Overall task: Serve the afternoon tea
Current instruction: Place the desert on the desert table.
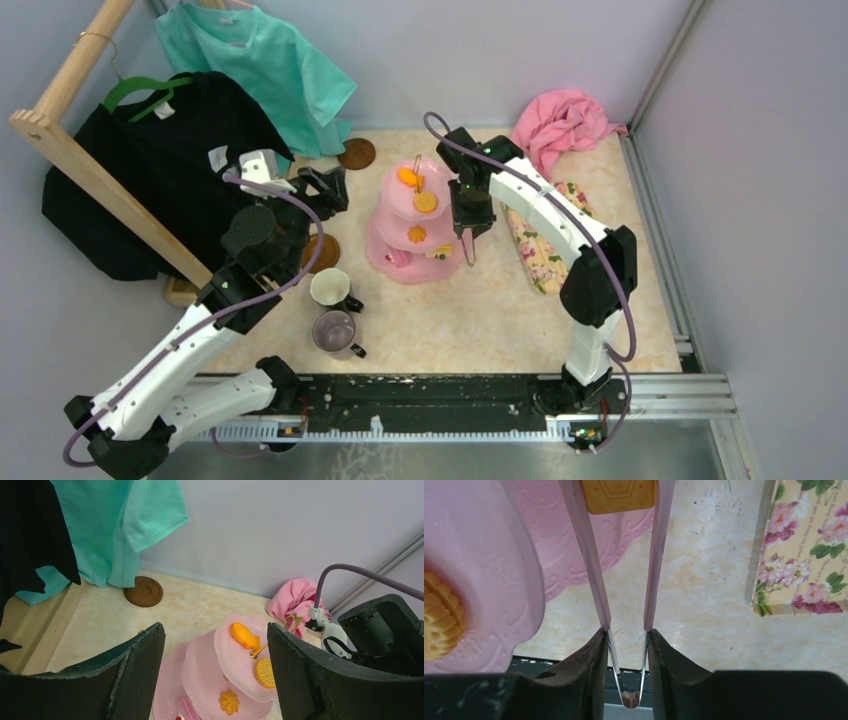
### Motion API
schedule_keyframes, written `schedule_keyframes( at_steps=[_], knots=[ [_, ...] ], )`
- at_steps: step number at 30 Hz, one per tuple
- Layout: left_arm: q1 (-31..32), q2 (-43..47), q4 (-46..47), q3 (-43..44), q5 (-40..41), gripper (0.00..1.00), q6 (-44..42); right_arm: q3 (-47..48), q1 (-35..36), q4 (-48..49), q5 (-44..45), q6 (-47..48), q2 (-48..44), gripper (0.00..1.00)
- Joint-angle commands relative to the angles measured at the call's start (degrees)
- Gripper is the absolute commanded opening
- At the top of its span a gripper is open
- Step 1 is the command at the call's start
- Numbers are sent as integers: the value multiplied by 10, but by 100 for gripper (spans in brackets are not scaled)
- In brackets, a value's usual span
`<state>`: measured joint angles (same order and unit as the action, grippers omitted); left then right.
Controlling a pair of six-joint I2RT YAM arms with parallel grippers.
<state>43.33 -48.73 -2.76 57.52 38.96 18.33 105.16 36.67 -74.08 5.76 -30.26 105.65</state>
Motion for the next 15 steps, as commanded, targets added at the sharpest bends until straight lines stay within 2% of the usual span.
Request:
schedule_keyframes(
  at_steps=[1,15],
  knots=[
    [-4,7,-1,22,2,80,4,18,8,30,-18,-9,0,0],
    [-4,1,-6,22,-1,79,16,12,13,57,-45,-3,13,0]
  ],
)
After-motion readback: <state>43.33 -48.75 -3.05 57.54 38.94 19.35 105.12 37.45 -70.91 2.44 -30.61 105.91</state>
